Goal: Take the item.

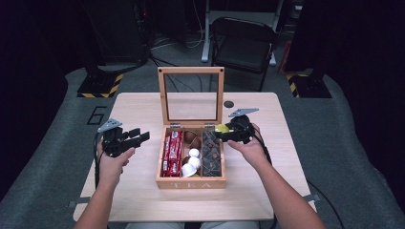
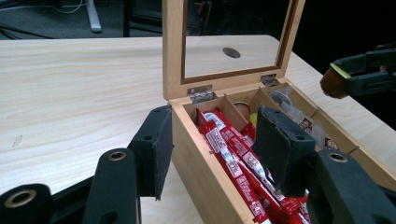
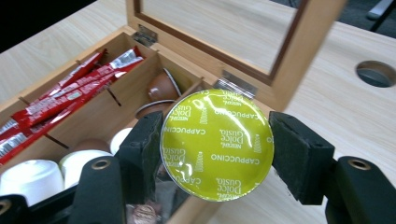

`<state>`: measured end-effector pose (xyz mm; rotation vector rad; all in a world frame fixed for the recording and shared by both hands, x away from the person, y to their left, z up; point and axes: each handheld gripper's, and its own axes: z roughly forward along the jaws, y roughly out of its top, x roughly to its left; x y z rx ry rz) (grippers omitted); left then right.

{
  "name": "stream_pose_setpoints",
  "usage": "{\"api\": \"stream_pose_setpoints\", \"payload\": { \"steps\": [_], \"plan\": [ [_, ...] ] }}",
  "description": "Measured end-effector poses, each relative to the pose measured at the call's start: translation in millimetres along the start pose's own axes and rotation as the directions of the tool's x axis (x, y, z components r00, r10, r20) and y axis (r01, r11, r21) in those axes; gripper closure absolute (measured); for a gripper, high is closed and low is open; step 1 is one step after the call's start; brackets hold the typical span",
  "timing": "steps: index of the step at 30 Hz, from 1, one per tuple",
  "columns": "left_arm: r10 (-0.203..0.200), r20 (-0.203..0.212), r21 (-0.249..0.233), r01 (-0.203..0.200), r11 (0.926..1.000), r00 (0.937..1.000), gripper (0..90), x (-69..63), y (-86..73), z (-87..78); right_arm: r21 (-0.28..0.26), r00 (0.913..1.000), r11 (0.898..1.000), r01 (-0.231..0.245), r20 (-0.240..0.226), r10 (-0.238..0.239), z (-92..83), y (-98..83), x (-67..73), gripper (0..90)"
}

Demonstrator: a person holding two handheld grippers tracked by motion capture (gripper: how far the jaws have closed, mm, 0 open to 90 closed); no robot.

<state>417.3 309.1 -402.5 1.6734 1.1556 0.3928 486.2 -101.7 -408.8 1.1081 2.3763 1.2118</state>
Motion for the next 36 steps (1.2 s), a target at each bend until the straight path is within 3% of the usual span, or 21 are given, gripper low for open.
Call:
{"api": "stream_pose_setpoints", "payload": {
  "steps": [15, 20, 30, 36],
  "plan": [
    [0.000, 0.000, 0.011, 0.000, 0.9999, 1.0000, 46.9, -0.2, -2.0, 2.2, -0.001, 0.9949, 1.000, -0.020, 0.098, 0.020, -13.4, -26.3, -16.1, 37.3],
    [-0.001, 0.001, 0.009, 0.001, 1.0000, 1.0000, 46.9, 0.0, -2.0, 1.8, 0.008, 0.9909, 0.999, -0.050, 0.126, 0.048, -16.9, -38.4, -25.8, 37.3],
    [-0.003, 0.001, 0.009, 0.003, 1.0000, 1.0000, 46.9, 0.3, -2.1, 1.8, 0.022, 0.9748, 0.993, -0.114, 0.195, 0.108, -21.2, -71.4, -45.1, 37.3],
    [-0.003, 0.001, 0.009, 0.003, 1.0000, 1.0000, 46.9, 0.1, -2.2, 1.8, 0.041, 0.9628, 0.990, -0.133, 0.242, 0.119, -24.5, -90.5, -52.6, 37.3]
  ]
}}
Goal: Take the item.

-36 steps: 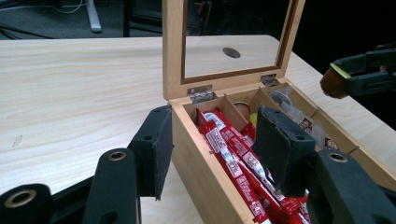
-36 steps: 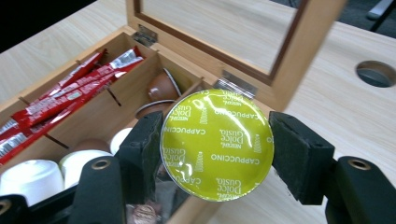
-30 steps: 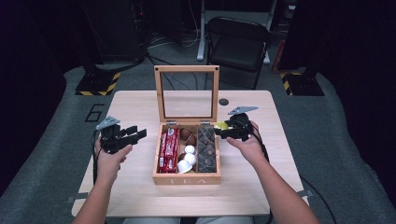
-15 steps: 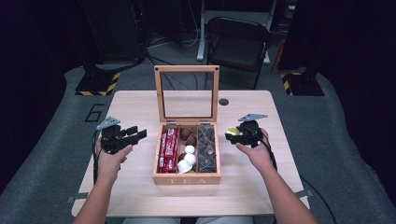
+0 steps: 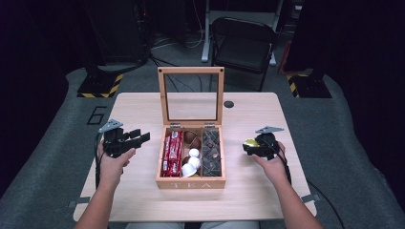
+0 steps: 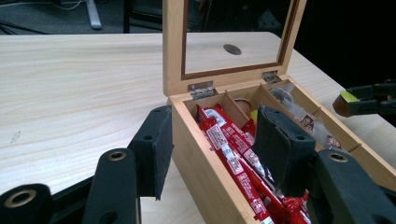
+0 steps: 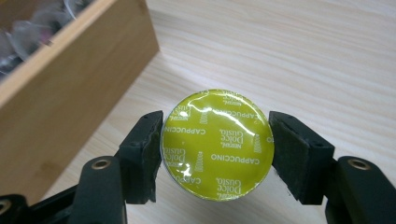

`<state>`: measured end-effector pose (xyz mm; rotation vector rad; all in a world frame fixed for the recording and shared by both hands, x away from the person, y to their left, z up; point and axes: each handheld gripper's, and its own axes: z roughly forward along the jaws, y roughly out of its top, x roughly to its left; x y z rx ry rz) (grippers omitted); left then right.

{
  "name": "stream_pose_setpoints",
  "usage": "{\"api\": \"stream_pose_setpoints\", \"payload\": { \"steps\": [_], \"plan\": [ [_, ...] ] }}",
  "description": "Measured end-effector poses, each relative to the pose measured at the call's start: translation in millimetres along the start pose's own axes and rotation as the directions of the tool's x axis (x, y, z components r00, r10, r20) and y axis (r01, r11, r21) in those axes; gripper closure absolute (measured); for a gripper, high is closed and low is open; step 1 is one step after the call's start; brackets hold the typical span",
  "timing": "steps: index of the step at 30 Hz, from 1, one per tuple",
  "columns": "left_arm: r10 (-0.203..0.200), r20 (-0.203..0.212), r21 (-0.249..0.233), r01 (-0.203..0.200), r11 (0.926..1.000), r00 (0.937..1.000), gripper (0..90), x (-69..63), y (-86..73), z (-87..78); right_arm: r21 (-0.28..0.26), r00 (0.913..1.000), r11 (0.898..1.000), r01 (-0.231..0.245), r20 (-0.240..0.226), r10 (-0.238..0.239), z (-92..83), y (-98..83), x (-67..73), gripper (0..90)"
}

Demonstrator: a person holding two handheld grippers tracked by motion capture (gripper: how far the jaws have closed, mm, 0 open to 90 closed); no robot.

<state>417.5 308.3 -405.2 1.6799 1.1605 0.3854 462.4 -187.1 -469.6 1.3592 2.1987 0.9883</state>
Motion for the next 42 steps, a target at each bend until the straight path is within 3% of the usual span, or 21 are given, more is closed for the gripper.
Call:
{"api": "stream_pose_setpoints", "payload": {
  "steps": [5, 6, 9, 19, 33, 42],
  "plan": [
    [0.001, 0.001, -0.002, -0.001, 1.0000, 1.0000, 46.9, 0.0, 0.1, -0.5, 0.003, 0.9995, 1.000, -0.022, 0.020, 0.022, -2.1, -10.9, -8.8, 37.3],
    [0.000, 0.000, -0.004, 0.000, 1.0000, 1.0000, 46.9, -0.1, 0.1, -0.6, 0.006, 0.9978, 0.999, -0.054, 0.039, 0.054, -3.3, -15.6, -11.1, 37.3],
    [-0.003, -0.001, -0.006, 0.003, 1.0000, 1.0000, 46.9, 0.2, 0.2, -0.9, 0.010, 0.9978, 0.999, -0.046, 0.049, 0.045, -4.3, -20.5, -15.8, 37.3],
    [-0.004, 0.001, -0.003, 0.004, 1.0000, 1.0000, 46.9, 1.1, 0.2, -1.0, 0.025, 0.9910, 0.996, -0.080, 0.109, 0.077, -7.4, -34.4, -29.1, 37.3],
    [-0.004, 0.000, -0.006, 0.004, 1.0000, 1.0000, 46.9, 0.2, 0.1, -0.8, 0.029, 0.9859, 0.994, -0.102, 0.136, 0.097, -8.2, -42.2, -34.4, 37.1],
    [0.000, 0.001, -0.002, 0.000, 1.0000, 1.0000, 46.9, -0.1, -0.1, -0.7, 0.016, 0.9861, 0.994, -0.110, 0.127, 0.107, -6.8, -42.7, -33.6, 36.4]
  ]
}}
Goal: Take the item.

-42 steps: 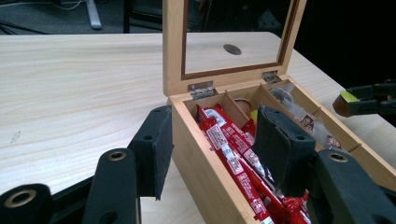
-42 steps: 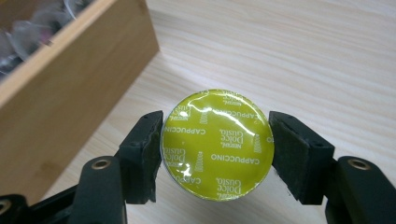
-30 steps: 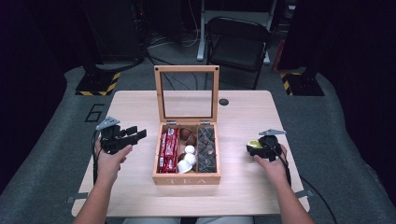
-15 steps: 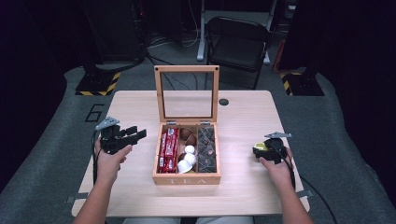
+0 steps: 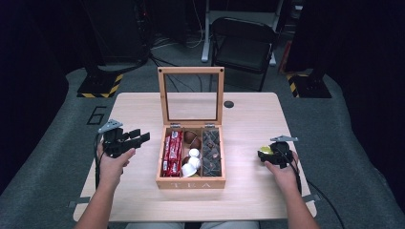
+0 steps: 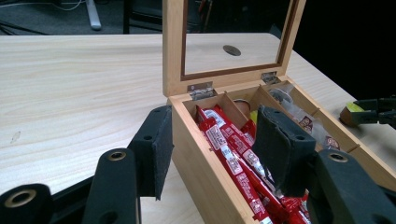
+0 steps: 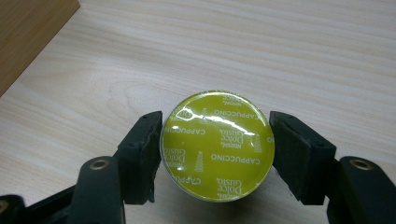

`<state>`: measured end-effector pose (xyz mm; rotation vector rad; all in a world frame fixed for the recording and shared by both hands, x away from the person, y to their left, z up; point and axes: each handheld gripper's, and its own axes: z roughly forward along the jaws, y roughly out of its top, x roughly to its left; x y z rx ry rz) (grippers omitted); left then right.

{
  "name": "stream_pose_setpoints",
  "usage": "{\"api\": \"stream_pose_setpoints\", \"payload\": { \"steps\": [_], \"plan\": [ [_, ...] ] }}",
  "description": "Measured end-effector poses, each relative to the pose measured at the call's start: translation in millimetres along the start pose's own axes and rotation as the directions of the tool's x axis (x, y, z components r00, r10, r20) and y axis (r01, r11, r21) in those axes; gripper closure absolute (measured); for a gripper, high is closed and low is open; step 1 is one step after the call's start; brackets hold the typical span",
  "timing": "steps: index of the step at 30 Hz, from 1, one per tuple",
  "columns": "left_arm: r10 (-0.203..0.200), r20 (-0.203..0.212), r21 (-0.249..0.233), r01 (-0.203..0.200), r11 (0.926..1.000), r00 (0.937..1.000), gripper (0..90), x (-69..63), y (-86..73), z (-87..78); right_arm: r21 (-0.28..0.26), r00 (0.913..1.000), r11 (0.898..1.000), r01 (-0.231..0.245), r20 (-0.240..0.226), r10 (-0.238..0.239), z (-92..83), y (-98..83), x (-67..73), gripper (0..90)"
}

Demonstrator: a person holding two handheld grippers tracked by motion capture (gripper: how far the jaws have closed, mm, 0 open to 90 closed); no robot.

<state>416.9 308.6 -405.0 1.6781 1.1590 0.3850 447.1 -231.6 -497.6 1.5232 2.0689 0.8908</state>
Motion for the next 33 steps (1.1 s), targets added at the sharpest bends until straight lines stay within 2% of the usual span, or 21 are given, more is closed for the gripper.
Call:
{"api": "stream_pose_setpoints", "payload": {
  "steps": [12, 22, 23, 25, 29, 33],
  "plan": [
    [-0.004, -0.004, -0.001, 0.004, 1.0000, 1.0000, 46.9, 0.3, -0.4, -0.6, -0.008, 0.9999, 1.000, 0.010, -0.009, -0.010, 0.4, 0.0, 0.4, 31.7],
    [-0.007, -0.006, -0.001, 0.007, 1.0000, 1.0000, 46.9, 1.9, -0.4, -1.8, -0.046, 0.9997, 0.999, 0.018, -0.014, -0.018, -11.9, 8.2, 0.2, 29.6],
    [-0.004, -0.005, 0.003, 0.004, 1.0000, 1.0000, 46.9, 2.1, -0.4, -2.0, -0.052, 0.9998, 0.999, 0.002, -0.019, -0.003, -13.6, 10.4, 0.8, 29.6],
    [-0.005, -0.006, 0.000, 0.005, 1.0000, 1.0000, 46.8, 1.8, -0.5, -1.6, -0.061, 0.9997, 0.998, 0.005, -0.022, -0.006, -15.9, 14.1, 0.2, 29.7],
    [0.002, -0.011, 0.001, -0.002, 1.0000, 0.9999, 46.6, 1.0, -0.1, -1.4, -0.077, 0.9978, 0.997, -0.010, -0.066, 0.005, -20.2, 24.8, 6.8, 34.6],
    [-0.004, -0.010, 0.001, 0.004, 1.0000, 0.9999, 45.9, 1.5, 0.0, -1.6, -0.077, 0.9964, 0.997, 0.009, -0.083, -0.015, -23.3, 30.4, 13.6, 36.4]
  ]
}}
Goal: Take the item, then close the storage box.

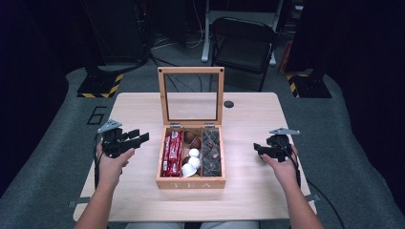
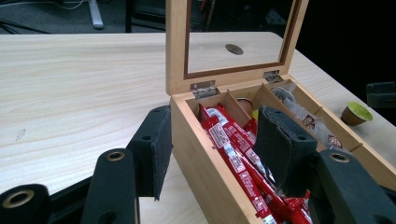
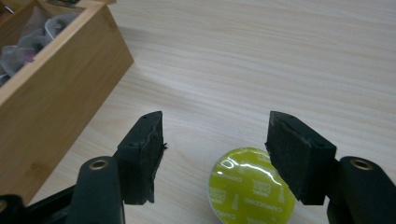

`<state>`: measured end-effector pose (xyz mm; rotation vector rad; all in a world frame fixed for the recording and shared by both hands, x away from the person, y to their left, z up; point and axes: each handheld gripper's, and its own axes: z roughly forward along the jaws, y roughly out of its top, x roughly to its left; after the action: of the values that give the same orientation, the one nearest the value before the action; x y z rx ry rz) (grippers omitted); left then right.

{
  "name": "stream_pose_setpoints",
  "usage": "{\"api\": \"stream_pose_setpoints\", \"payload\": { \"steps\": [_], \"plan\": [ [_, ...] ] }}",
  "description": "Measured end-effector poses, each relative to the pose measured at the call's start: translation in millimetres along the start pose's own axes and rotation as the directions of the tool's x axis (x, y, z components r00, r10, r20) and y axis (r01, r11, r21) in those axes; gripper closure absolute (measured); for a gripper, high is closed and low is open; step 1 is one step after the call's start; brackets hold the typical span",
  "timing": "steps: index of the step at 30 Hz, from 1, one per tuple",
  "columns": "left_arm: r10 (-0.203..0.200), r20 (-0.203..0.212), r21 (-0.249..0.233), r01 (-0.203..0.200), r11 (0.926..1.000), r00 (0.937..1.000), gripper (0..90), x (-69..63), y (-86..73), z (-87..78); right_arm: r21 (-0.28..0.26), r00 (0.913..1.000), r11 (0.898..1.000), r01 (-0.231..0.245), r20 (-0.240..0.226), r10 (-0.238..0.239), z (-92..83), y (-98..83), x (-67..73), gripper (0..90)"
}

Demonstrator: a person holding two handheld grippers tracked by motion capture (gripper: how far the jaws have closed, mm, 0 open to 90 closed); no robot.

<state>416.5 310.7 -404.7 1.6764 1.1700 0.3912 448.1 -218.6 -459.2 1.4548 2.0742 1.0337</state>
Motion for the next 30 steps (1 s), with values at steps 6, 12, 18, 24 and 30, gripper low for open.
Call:
{"api": "stream_pose_setpoints", "payload": {
  "steps": [6, 12, 18, 24, 30],
  "plan": [
    [0.000, -0.004, 0.009, 0.000, 1.0000, 1.0000, 44.7, 0.3, -0.1, 0.6, 0.005, 0.9990, 1.000, -0.001, -0.046, 0.001, -0.1, 8.9, 7.2, 37.0],
    [-0.003, -0.001, 0.011, 0.003, 0.9999, 1.0000, 43.3, 0.5, -0.1, 2.1, -0.005, 0.9982, 1.000, 0.011, -0.059, -0.012, -2.2, 18.9, 15.1, 36.8],
    [-0.012, 0.005, 0.017, 0.012, 0.9998, 0.9999, 41.1, 0.6, -0.1, 3.4, -0.018, 0.9959, 0.997, 0.071, -0.054, -0.072, -3.4, 29.7, 27.1, 35.6],
    [-0.012, 0.012, 0.023, 0.011, 0.9997, 0.9999, 40.1, 0.0, 0.9, 5.3, -0.015, 0.9916, 0.996, 0.088, -0.094, -0.089, 0.7, 40.2, 37.7, 35.5],
    [-0.010, 0.022, 0.026, 0.009, 0.9996, 0.9997, 40.1, -0.4, 1.7, 5.8, -0.021, 0.9871, 0.995, 0.093, -0.129, -0.095, 1.1, 52.2, 52.2, 34.7]
  ]
}}
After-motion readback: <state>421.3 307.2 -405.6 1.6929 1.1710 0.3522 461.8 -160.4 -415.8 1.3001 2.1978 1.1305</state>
